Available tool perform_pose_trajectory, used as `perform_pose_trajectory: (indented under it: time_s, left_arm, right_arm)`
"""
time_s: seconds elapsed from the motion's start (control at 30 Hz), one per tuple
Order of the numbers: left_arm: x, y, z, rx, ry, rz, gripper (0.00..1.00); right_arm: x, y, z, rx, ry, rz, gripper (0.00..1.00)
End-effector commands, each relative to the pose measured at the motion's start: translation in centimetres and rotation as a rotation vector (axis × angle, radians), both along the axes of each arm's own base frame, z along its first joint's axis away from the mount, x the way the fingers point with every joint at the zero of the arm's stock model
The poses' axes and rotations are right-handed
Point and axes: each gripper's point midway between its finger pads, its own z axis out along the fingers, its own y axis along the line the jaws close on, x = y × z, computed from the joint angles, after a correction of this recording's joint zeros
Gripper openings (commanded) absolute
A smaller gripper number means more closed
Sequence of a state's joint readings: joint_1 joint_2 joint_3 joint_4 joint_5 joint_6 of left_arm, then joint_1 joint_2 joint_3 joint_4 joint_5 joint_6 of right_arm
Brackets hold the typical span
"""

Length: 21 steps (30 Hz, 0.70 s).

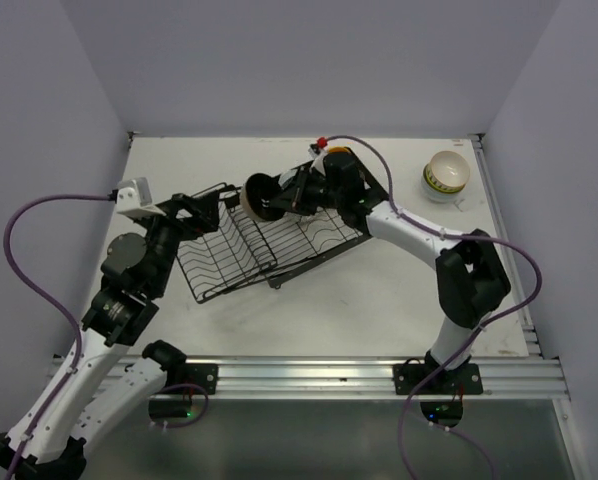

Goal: Unload the bowls from the dish rack

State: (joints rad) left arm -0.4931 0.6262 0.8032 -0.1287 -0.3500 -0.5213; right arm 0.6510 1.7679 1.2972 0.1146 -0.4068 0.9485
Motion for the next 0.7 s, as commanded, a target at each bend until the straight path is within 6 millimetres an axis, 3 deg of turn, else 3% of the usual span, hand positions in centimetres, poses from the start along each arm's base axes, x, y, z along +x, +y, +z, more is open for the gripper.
perform_pose_trajectory:
  time_s: [0.0, 0.03, 0.1, 0.13, 0.17, 0.2, 0.23, 0.3, 0.33, 0.4, 0.43, 0.53, 0.67]
  left_arm:
    - [0.1, 2.0, 2.0, 0.124, -0.058, 0.084, 1.00]
    - [0.2, 1.8, 1.8, 0.140, -0.056, 0.074, 1.00]
    - [0.8, 1.5, 0.5, 0.199, -0.029, 0.062, 1.00]
    - [1.0, 1.4, -0.2, 0.219, -0.017, 0.061, 1.00]
    - [1.2, 1.4, -1.4, 0.244, 0.004, 0.062, 1.00]
    - [1.5, 1.4, -2.3, 0.274, 0.017, 0.064, 1.00]
    - [1.7, 1.4, -2.8, 0.283, 0.025, 0.067, 1.00]
    - [2.0, 1.6, -3.5, 0.307, 0.062, 0.075, 1.00]
    - [2.1, 1.6, -3.4, 0.323, 0.061, 0.073, 1.00]
    - [2.4, 2.0, -4.1, 0.367, 0.086, 0.091, 1.00]
    - [2.5, 2.2, -4.3, 0.375, 0.103, 0.101, 1.00]
    - [2.7, 2.5, -5.6, 0.395, 0.154, 0.123, 1.00]
    - [3.1, 2.7, -6.5, 0.417, 0.195, 0.137, 1.00]
  right_arm:
    - [3.8, -4.8, 7.3, -0.021, -0.180, -0.095, 0.00]
    - [4.9, -7.4, 6.8, -0.078, -0.155, -0.141, 0.00]
    - [6.6, -10.4, 8.4, -0.138, -0.217, -0.182, 0.00]
    - [8.2, -13.4, 8.6, -0.174, -0.222, -0.248, 0.00]
    - [8.4, -15.4, 8.1, -0.241, -0.220, -0.260, 0.00]
    - [9.1, -17.1, 9.3, -0.274, -0.246, -0.296, 0.00]
    - [10.4, -20.4, 9.1, -0.333, -0.240, -0.376, 0.00]
    - [10.8, -23.9, 9.0, -0.418, -0.234, -0.424, 0.00]
    - [11.4, -27.0, 8.7, -0.438, -0.210, -0.485, 0.00]
    - [11.9, -30.1, 8.3, -0.438, -0.177, -0.549, 0.00]
    - [12.3, -33.0, 7.9, -0.443, -0.152, -0.613, 0.00]
    - [13.1, -38.4, 5.9, -0.456, -0.077, -0.726, 0.00]
    - [13.6, -42.5, 4.3, -0.467, -0.021, -0.820, 0.00]
